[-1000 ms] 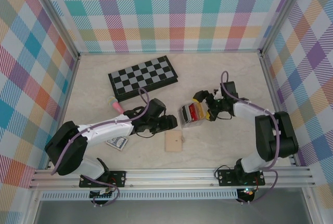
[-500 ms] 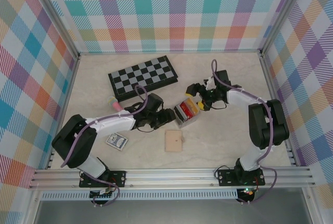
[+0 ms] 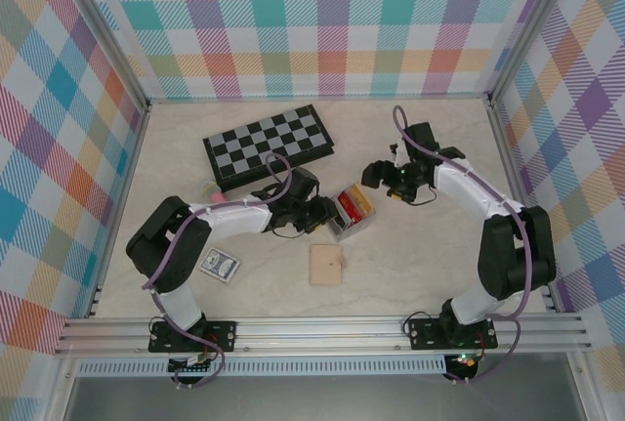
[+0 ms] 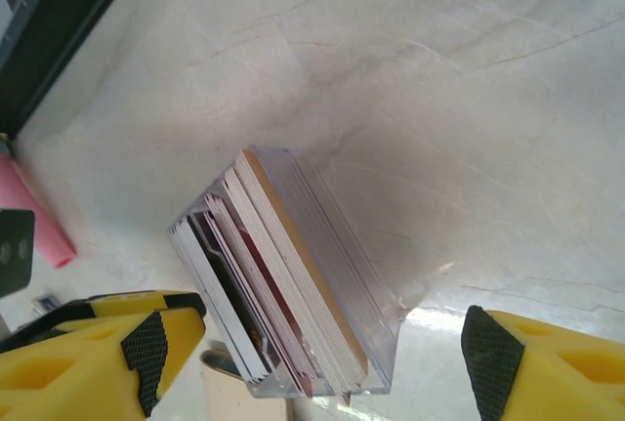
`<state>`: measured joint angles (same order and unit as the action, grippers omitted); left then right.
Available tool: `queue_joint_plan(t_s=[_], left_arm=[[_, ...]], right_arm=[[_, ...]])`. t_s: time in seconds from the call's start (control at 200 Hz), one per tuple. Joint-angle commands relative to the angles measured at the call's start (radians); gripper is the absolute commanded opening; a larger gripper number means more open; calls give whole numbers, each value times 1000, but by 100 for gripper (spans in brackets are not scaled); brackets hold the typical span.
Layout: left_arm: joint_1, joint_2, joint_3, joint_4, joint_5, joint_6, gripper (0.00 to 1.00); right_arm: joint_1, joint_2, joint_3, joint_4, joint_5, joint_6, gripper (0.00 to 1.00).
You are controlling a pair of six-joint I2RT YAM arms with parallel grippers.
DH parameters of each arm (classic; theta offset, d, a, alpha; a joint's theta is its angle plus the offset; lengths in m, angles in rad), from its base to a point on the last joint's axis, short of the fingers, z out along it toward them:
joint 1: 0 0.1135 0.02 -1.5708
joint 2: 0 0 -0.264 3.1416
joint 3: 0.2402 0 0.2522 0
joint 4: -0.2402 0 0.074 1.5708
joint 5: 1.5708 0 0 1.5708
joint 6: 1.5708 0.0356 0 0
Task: Put the credit cards into the card holder
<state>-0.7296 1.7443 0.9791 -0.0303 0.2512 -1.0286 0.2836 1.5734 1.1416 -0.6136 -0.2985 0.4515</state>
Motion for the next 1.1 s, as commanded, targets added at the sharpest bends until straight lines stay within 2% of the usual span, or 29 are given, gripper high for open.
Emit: queue_joint_plan(t_s=[0.0,0.205,0.38,0.455,0.64,0.785,1.095], left_arm=[[8,7,10,-3,0,-11,43],[11,58,35,0,-1,-10,42],[13,85,53,-42,-14,18,37],[16,95,73,-86,-23,58,33],[17,118,142,-211,-64,161,30],[18,127,155,-215,-52,176,30],[16,129,150,-210,-45,177,30]], right_arm=[[12,-12,31,-75,51,-60,81],[48,-5,51,-95,92,-91,79],[102,28,100,-165,234,-157,77],[125,40,121,-189,286,-176,75],[172,82,172,-238,403,-224,71],[201,129,212,-262,435,-265,67],[240,237,286,-282,448,-295,69]])
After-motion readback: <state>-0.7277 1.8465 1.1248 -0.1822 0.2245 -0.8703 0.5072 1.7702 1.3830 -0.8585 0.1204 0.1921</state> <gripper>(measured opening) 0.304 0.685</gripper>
